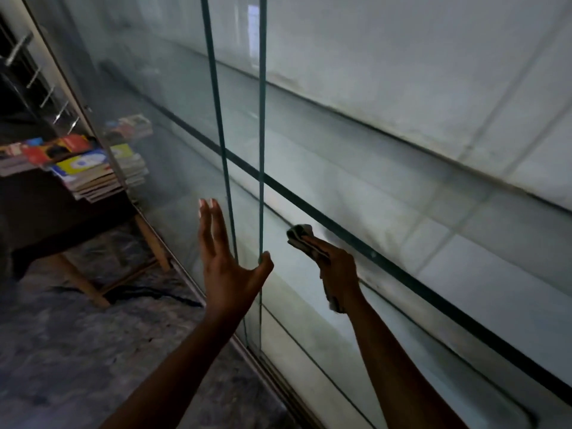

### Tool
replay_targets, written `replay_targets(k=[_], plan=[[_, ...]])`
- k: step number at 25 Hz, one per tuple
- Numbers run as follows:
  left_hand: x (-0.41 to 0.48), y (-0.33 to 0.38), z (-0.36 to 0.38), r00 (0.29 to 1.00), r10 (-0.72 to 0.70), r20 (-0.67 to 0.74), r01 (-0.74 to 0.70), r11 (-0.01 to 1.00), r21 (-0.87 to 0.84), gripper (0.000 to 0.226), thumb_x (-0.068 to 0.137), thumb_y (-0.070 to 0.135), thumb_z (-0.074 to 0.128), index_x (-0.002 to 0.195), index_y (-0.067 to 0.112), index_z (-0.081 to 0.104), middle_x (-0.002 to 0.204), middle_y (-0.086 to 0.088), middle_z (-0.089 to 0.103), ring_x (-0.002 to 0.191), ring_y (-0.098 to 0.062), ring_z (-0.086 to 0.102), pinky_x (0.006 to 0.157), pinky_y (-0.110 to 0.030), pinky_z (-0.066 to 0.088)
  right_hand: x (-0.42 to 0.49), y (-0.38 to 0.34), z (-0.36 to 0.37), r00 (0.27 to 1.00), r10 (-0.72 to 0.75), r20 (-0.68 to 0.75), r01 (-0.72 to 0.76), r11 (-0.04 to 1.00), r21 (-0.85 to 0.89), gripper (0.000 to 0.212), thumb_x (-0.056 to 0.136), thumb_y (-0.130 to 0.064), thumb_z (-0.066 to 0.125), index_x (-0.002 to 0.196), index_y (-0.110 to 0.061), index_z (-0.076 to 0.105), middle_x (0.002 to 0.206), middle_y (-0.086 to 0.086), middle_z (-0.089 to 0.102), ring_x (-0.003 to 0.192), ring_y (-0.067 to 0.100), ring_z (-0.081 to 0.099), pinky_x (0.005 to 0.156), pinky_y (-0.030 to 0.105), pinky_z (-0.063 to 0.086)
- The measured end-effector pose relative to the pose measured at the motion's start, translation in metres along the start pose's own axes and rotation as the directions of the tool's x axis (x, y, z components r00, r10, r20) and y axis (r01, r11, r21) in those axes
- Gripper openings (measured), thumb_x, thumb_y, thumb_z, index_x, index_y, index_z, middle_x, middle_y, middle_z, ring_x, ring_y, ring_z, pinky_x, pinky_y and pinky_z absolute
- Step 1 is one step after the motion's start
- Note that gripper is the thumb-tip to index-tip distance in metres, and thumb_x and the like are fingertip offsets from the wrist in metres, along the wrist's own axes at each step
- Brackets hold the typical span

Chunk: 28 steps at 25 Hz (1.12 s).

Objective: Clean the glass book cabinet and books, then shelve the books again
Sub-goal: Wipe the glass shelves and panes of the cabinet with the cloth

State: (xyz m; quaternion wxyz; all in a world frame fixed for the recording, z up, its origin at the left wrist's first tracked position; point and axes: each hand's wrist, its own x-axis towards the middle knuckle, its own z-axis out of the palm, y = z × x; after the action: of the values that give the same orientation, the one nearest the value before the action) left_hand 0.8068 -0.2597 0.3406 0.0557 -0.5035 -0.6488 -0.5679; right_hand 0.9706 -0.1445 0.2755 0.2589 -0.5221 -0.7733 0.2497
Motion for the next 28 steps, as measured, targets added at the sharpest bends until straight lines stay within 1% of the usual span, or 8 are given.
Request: replay_targets(k=[3, 5, 7, 12, 15, 20, 25, 28], plan=[[0.0, -0.008, -0.002, 0.999, 0.046, -0.001, -0.046, 0.998, 0.048, 0.097, 0.071, 0.04, 0.063, 0.146, 0.009, 0.012, 0.156, -0.013, 0.008, 0.145, -0.018, 0.007, 0.116, -0.018, 0.01, 0.053, -0.012, 0.036, 0.995, -0.084, 0.043, 0.085, 0.996, -0.016, 0.032, 0.096, -0.032, 0.044, 0.112, -0.013, 0.063, 0.111, 0.011, 0.065, 0.088, 0.016, 0.064, 0.07, 0.008, 0.045], [0.001, -0.013, -0.005, 0.994, 0.104, 0.011, -0.105, 0.99, 0.097, 0.098, 0.072, 0.045, 0.064, 0.146, 0.007, 0.012, 0.156, -0.015, 0.008, 0.146, -0.015, 0.005, 0.116, -0.019, 0.009, 0.084, -0.026, 0.054, 0.976, -0.159, 0.146, 0.164, 0.986, -0.018, 0.032, 0.097, -0.022, 0.041, 0.123, -0.015, 0.059, 0.126, 0.007, 0.06, 0.115, 0.021, 0.056, 0.095, 0.022, 0.042], [0.0, -0.018, -0.005, 0.99, 0.139, 0.014, -0.14, 0.982, 0.124, 0.099, 0.073, 0.047, 0.064, 0.146, 0.005, 0.012, 0.156, -0.016, 0.009, 0.146, -0.016, 0.005, 0.117, -0.023, 0.01, 0.105, -0.041, 0.072, 0.954, -0.248, 0.167, 0.257, 0.966, -0.037, 0.038, 0.095, -0.009, 0.042, 0.129, -0.017, 0.056, 0.132, 0.003, 0.056, 0.122, 0.019, 0.051, 0.106, 0.029, 0.037], [-0.004, -0.018, -0.002, 0.992, 0.123, 0.006, -0.124, 0.992, 0.028, 0.099, 0.073, 0.042, 0.066, 0.147, 0.01, 0.01, 0.157, -0.007, 0.006, 0.146, -0.019, 0.008, 0.106, -0.058, 0.033, 0.113, -0.064, 0.089, 0.905, -0.389, 0.169, 0.42, 0.878, -0.229, 0.046, 0.092, 0.002, 0.044, 0.134, -0.016, 0.049, 0.13, 0.007, 0.057, 0.117, 0.025, 0.054, 0.098, 0.031, 0.041], [-0.006, -0.015, -0.002, 0.994, 0.106, 0.009, -0.106, 0.994, -0.004, 0.099, 0.073, 0.038, 0.066, 0.148, 0.004, 0.011, 0.157, -0.01, 0.005, 0.146, -0.018, 0.006, 0.104, -0.062, 0.034, 0.09, -0.066, 0.074, 0.837, -0.459, 0.297, 0.513, 0.847, -0.136, 0.05, 0.091, 0.002, 0.046, 0.135, -0.02, 0.047, 0.136, 0.003, 0.051, 0.119, 0.021, 0.052, 0.094, 0.025, 0.039], [-0.008, -0.01, -0.006, 0.998, 0.033, 0.058, -0.033, 0.999, 0.005, 0.104, 0.074, 0.051, 0.066, 0.148, 0.005, 0.009, 0.157, -0.013, 0.001, 0.146, -0.02, 0.004, 0.107, -0.062, 0.029, 0.058, -0.037, 0.073, 0.758, -0.477, 0.445, 0.545, 0.838, -0.03, 0.049, 0.084, -0.001, 0.05, 0.129, -0.018, 0.054, 0.137, 0.005, 0.051, 0.12, 0.023, 0.052, 0.097, 0.036, 0.044], [-0.087, 0.002, -0.027, 0.952, -0.281, 0.124, 0.291, 0.954, -0.067, 0.072, 0.078, 0.047, 0.059, 0.14, 0.019, 0.034, 0.142, 0.003, 0.032, 0.13, -0.017, 0.039, 0.1, -0.039, 0.045, 0.001, -0.009, 0.037, 0.783, -0.435, 0.444, 0.456, 0.887, 0.064, 0.037, 0.079, -0.006, 0.05, 0.107, -0.018, 0.071, 0.127, 0.0, 0.059, 0.124, 0.013, 0.048, 0.105, 0.025, 0.034], [-0.137, 0.01, -0.027, 0.741, -0.622, 0.255, 0.671, 0.665, -0.327, 0.027, 0.087, 0.029, 0.061, 0.112, 0.031, 0.052, 0.11, -0.003, 0.059, 0.1, -0.031, 0.059, 0.075, -0.023, 0.053, -0.046, 0.005, 0.014, 0.881, -0.318, 0.35, 0.288, 0.948, 0.136, 0.039, 0.075, -0.004, 0.049, 0.103, -0.015, 0.073, 0.122, 0.003, 0.063, 0.119, 0.009, 0.051, 0.105, 0.023, 0.035]])
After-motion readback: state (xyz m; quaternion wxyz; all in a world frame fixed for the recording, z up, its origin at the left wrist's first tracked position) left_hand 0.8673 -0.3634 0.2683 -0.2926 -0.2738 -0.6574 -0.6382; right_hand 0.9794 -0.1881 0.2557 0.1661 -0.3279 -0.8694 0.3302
